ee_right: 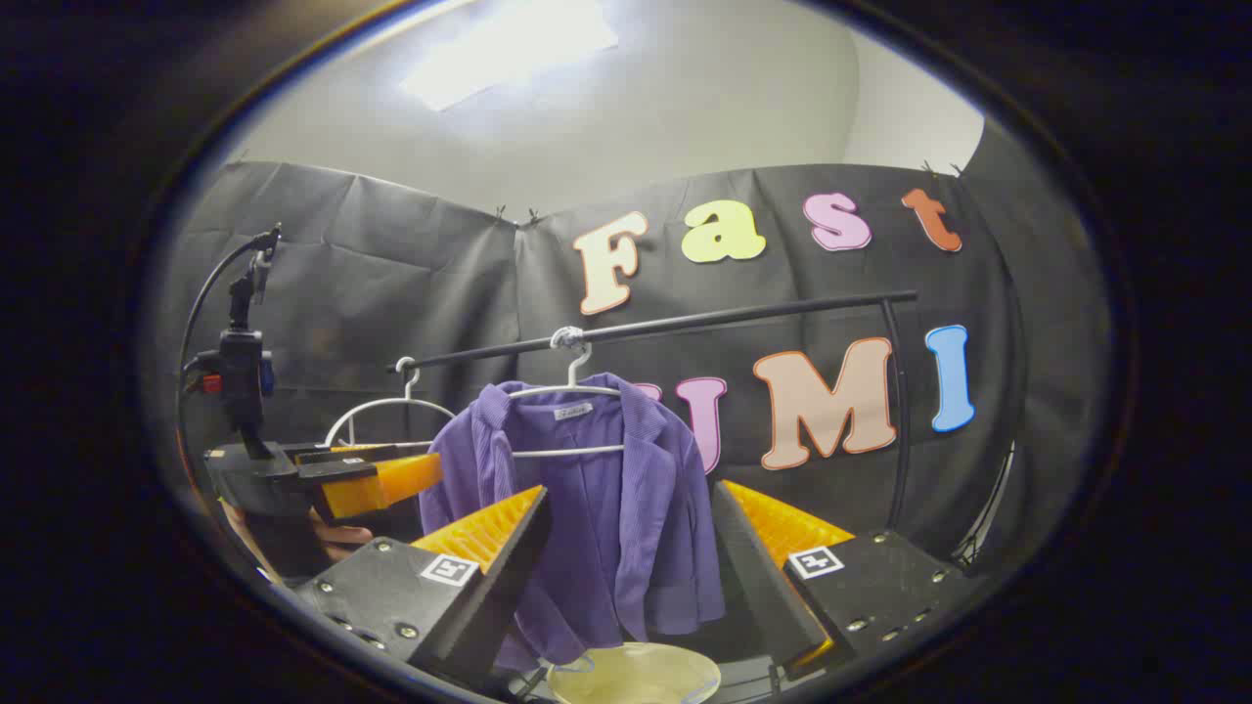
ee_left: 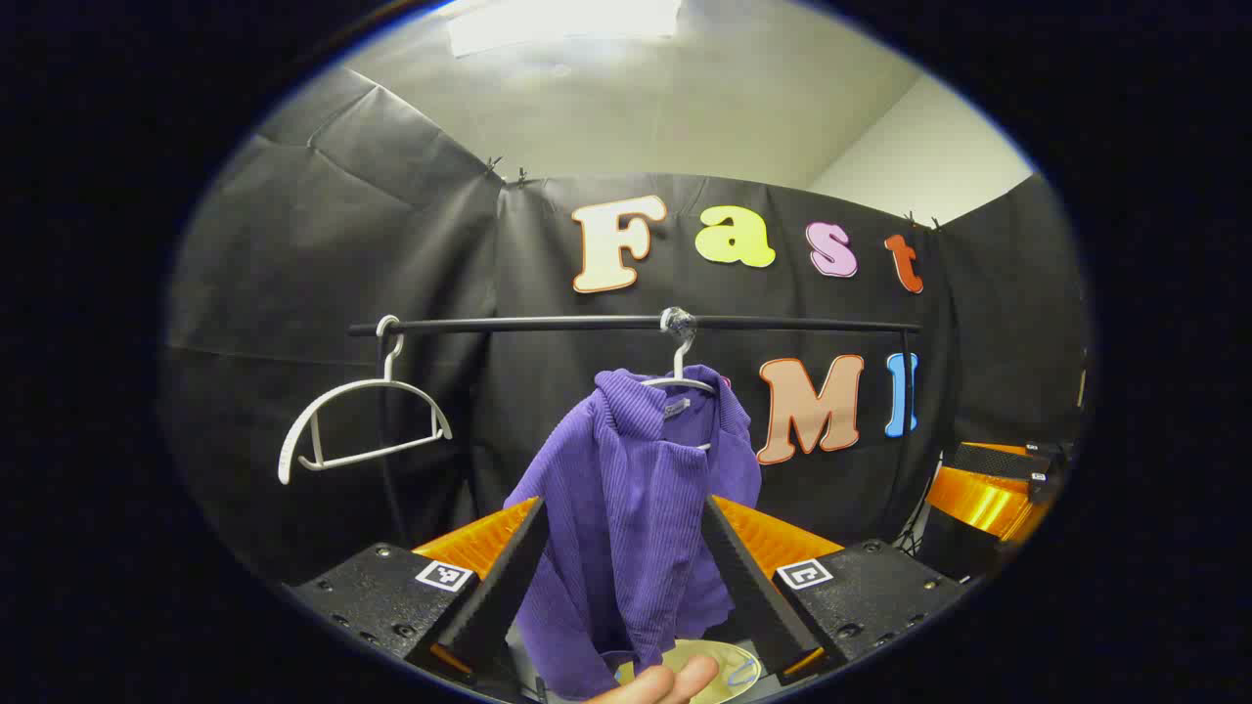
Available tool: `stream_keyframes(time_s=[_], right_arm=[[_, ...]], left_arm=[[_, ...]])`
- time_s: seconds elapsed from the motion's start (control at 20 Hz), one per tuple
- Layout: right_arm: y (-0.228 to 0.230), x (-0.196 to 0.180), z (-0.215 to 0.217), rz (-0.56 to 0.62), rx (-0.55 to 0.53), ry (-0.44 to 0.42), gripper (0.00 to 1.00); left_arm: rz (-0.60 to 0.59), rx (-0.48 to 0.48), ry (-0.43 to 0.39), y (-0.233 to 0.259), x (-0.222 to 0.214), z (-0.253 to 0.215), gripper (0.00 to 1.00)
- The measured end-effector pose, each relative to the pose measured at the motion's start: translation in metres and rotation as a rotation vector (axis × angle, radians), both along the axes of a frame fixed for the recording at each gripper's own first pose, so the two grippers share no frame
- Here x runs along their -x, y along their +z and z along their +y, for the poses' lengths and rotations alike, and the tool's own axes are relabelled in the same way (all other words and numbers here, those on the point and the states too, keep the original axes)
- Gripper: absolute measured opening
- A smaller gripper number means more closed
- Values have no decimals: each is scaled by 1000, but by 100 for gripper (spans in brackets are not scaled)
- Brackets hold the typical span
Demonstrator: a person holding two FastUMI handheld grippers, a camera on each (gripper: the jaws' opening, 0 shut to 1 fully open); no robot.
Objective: Grasp the clothes on the hanger with both hands and then place them into the laundry hamper below.
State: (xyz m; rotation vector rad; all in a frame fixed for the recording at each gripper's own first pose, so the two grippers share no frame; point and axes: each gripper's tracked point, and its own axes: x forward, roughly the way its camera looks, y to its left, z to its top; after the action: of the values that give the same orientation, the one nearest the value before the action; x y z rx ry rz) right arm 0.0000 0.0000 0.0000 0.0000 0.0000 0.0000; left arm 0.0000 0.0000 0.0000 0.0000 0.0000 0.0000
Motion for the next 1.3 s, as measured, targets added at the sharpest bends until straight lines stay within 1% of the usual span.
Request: stream_keyframes(time_s=[0.2, 0.35, 0.45, 0.55, 0.8, 0.85, 0.9, 0.95, 1.05, 1.15, 1.25, 1.3], right_arm=[[0, 2, 1, -4, 5, 1, 99], [-1, 3, 1, -10, 18, 1, 100], [-5, 4, 3, -12, 34, 7, 99], [-12, 5, 3, -12, 53, 3, 100], [-29, -9, 9, -4, 77, 23, 99], [-32, -13, 8, 0, 87, 21, 94], [-37, -17, 4, 9, 98, 13, 95], [-41, -19, 2, 19, 107, 6, 99], [-51, -25, 4, 36, 101, 10, 99], [-58, -31, 5, 45, 86, 15, 99], [-65, -37, 5, 51, 96, 19, 99], [-69, -42, 4, 55, 100, 20, 95]], left_arm=[[7, 1, -13, -4, 1, -3, 95], [10, 3, -13, -9, 2, -5, 95], [10, -2, -14, -14, -1, -9, 95], [22, 2, -17, -21, -4, -14, 95], [26, -21, 16, -37, -19, -18, 95], [38, -18, 17, -44, -21, -21, 95], [44, -18, 25, -49, -25, -22, 95], [46, -23, 39, -54, -27, -20, 96], [52, -48, 38, -65, -36, -25, 95], [44, -83, 54, -73, -44, -25, 96], [74, -76, 53, -88, -51, -28, 96], [78, -70, 58, -92, -55, -27, 96]])
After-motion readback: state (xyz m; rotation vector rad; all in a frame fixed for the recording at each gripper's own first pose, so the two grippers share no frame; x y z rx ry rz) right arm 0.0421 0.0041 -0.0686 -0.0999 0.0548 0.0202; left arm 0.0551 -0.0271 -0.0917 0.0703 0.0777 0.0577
